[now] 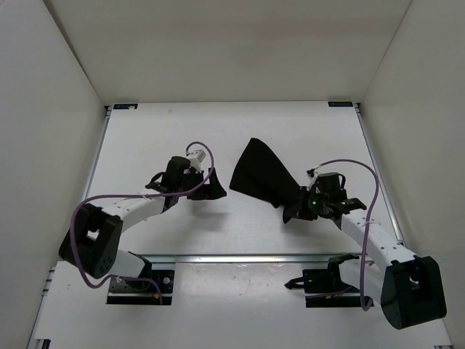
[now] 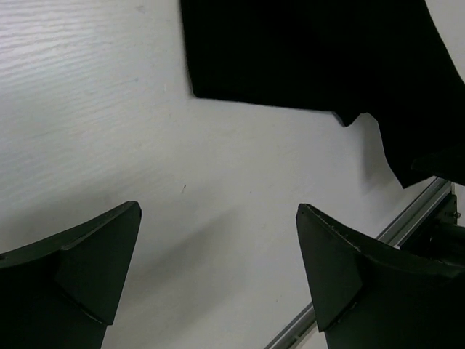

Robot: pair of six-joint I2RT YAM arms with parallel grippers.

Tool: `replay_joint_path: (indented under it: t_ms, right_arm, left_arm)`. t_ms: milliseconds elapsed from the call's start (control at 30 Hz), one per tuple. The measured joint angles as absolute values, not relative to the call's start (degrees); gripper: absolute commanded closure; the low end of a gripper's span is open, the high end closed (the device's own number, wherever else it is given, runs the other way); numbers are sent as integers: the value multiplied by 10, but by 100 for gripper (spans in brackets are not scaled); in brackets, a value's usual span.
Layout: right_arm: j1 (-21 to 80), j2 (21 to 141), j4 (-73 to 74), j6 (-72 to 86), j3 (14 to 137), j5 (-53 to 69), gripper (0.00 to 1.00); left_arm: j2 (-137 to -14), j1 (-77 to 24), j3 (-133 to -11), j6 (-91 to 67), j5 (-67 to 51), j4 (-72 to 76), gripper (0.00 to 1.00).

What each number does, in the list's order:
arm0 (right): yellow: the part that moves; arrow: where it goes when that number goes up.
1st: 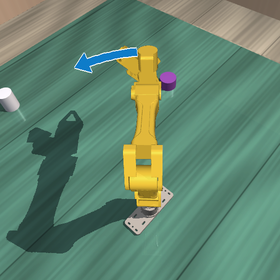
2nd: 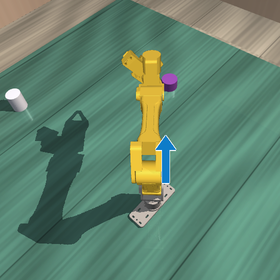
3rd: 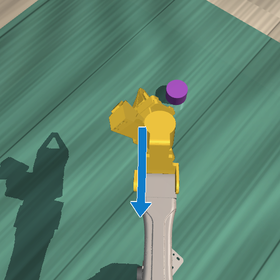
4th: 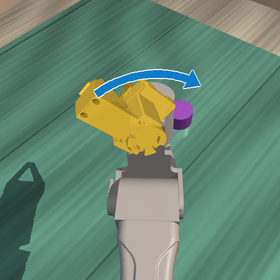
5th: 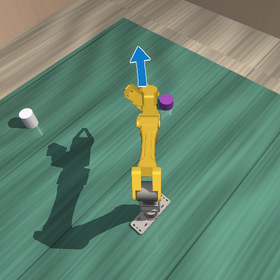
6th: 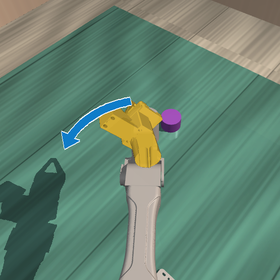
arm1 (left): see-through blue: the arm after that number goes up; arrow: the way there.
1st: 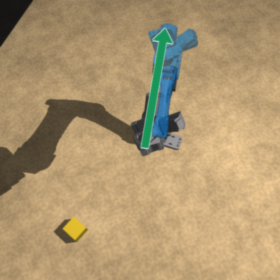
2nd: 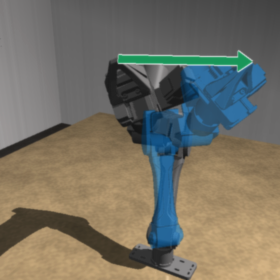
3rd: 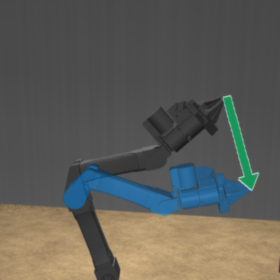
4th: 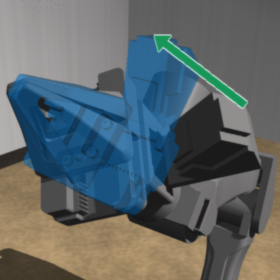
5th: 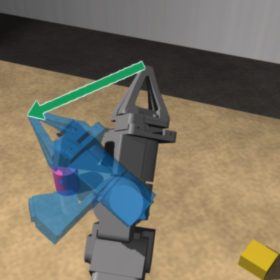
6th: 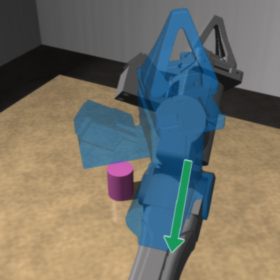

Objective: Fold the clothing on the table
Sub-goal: Flatten the skirt out

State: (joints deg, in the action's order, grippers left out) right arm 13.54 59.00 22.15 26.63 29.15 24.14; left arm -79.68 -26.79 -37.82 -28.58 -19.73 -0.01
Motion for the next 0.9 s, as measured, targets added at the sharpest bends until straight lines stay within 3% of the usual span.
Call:
replay_joint_path:
  t_ms: [533, 833, 900]
  right_arm:
    - [97, 561, 218, 263, 281, 267, 100]
    - [96, 562, 235, 251, 302, 271, 100]
    - [96, 564, 238, 248, 306, 271, 100]
  left_arm:
    - [-1003, -298, -455, -310, -201, 163, 2]
    - [-1053, -315, -484, -343, -205, 206, 20]
    - [-1058, -320, -487, -350, -206, 211, 29]
